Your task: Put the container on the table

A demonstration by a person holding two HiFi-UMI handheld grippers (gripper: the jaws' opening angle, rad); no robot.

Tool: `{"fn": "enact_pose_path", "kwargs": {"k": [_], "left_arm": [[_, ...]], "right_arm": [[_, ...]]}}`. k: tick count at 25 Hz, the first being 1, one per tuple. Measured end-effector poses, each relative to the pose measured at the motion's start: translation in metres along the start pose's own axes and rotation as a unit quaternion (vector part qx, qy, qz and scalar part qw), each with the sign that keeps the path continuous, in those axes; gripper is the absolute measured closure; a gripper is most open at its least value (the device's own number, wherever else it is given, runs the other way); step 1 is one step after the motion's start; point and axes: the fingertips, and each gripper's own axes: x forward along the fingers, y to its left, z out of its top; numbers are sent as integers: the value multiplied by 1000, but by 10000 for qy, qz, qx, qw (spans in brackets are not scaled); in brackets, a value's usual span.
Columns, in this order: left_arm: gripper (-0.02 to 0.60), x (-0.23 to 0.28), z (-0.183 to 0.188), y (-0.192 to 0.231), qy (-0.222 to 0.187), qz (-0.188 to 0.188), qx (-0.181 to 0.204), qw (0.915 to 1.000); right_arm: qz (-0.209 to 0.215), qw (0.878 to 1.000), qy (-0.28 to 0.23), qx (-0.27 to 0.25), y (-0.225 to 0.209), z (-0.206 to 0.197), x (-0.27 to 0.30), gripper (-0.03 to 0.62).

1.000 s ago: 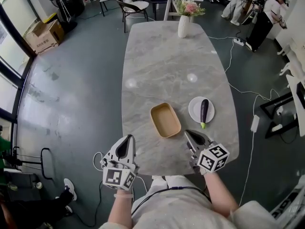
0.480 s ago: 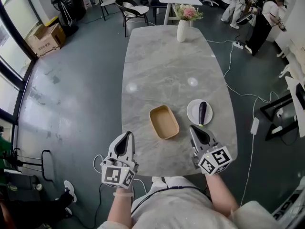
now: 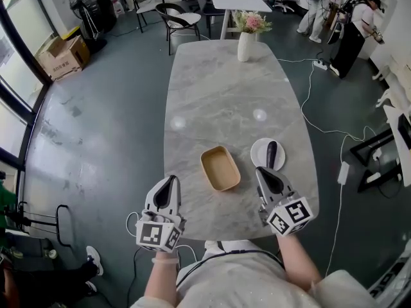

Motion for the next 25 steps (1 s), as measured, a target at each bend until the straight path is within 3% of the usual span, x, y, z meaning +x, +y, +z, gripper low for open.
{"fn": "enact_pose_path", "kwargs": {"k": [25], "left_arm": [[575, 11, 1, 7, 14, 15, -5, 10000]], "right_arm": [[-69, 10000, 18, 30, -10, 0, 8, 588]]}}
